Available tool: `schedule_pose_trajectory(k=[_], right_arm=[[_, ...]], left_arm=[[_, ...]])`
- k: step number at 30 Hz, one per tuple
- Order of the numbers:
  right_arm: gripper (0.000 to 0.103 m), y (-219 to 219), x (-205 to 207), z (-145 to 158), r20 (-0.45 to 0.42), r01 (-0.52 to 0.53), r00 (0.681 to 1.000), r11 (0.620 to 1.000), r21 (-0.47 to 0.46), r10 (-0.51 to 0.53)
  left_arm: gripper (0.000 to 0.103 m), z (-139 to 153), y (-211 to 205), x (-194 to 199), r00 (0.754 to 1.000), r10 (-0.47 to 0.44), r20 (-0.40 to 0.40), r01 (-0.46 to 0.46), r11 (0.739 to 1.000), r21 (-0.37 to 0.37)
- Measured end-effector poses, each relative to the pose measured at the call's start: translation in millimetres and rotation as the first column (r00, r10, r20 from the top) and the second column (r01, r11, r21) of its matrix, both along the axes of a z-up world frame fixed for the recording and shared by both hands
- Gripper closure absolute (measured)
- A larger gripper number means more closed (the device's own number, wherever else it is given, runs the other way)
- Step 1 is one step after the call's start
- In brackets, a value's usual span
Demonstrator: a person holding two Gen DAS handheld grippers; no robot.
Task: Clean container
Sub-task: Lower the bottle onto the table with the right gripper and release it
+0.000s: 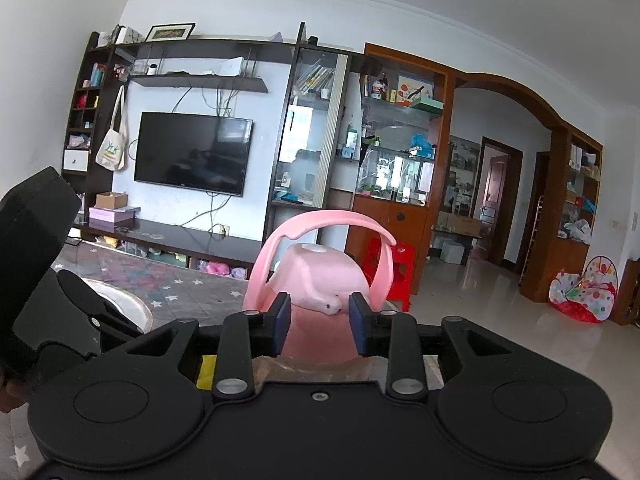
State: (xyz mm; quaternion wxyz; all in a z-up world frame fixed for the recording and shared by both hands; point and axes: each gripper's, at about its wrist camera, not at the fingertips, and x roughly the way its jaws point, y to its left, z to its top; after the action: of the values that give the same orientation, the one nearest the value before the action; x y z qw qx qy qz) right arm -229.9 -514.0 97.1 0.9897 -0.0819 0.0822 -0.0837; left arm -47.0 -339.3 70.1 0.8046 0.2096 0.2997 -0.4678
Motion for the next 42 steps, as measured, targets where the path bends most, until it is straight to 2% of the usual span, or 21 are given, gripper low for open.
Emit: schedule_pose_trajectory(k=[8, 16, 25, 32, 35, 42], right_arm=[[0.068, 0.9, -3.2, -4.9, -0.006, -0.009, 1.0, 1.0, 0.014, 0.009], [0.062, 4.4, -9.1, -23.9, -0.027, 0.002, 1.0, 0.999, 0.039, -0.001], [0.049, 10.1, -15.1, -42.1, -0.062, 0.021, 0.998, 0.997, 0.08, -0.016], [0.048, 10.9, -22.7, -51.9, -0.079, 0.029, 0.997, 0.995, 0.1, -0.021], [0.043, 12.4, -25.1, -53.8, -0.086, 0.03, 0.996, 0.994, 0.106, -0.021], [0.039, 16.0, -30.2, -62.9, -0.109, 0.032, 0.994, 0.993, 0.11, -0.02]], left_arm=[[0.053, 3.6, 9.3, -3.5, 0.998, 0.066, -0.016, -0.067, 0.998, -0.019], [0.046, 10.5, 19.3, -9.0, 0.993, 0.113, -0.031, -0.115, 0.991, -0.061], [0.042, 8.4, 40.7, -11.4, 0.978, 0.19, -0.082, -0.199, 0.973, -0.12], [0.039, 8.0, 53.6, -20.5, 0.972, 0.216, -0.096, -0.228, 0.962, -0.147], [0.037, 5.5, 59.4, -24.3, 0.967, 0.237, -0.098, -0.25, 0.957, -0.149], [0.035, -2.3, 80.6, -29.9, 0.95, 0.287, -0.124, -0.305, 0.939, -0.161]])
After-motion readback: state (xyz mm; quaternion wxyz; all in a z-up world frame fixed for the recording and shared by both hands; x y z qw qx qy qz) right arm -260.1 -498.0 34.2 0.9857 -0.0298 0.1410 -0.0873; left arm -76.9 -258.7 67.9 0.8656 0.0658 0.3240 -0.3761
